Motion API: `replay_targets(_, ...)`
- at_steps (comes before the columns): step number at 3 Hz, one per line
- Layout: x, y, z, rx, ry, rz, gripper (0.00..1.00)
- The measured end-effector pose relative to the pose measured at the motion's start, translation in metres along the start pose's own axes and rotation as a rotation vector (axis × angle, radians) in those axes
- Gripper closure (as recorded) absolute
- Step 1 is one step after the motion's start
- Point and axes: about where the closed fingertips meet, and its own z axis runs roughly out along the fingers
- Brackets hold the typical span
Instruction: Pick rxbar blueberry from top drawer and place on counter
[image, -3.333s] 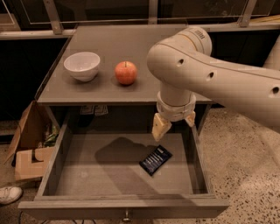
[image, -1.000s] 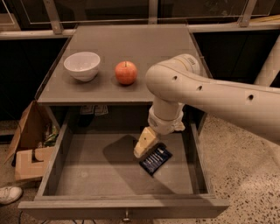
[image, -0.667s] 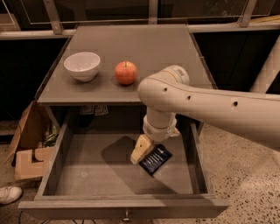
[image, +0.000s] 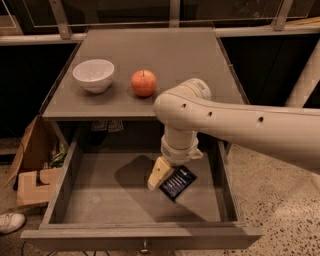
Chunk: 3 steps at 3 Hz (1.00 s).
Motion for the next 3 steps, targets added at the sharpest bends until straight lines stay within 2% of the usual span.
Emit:
replay_targets(1,0.0,0.001,0.022,-0.026,0.021,0.005,0.0)
replay_targets(2,-0.004,-0.007,0.043,-0.066,0.038,0.015,0.0)
replay_targets(3,-0.004,-0.007,0.043,-0.066,0.038,0.014,0.0)
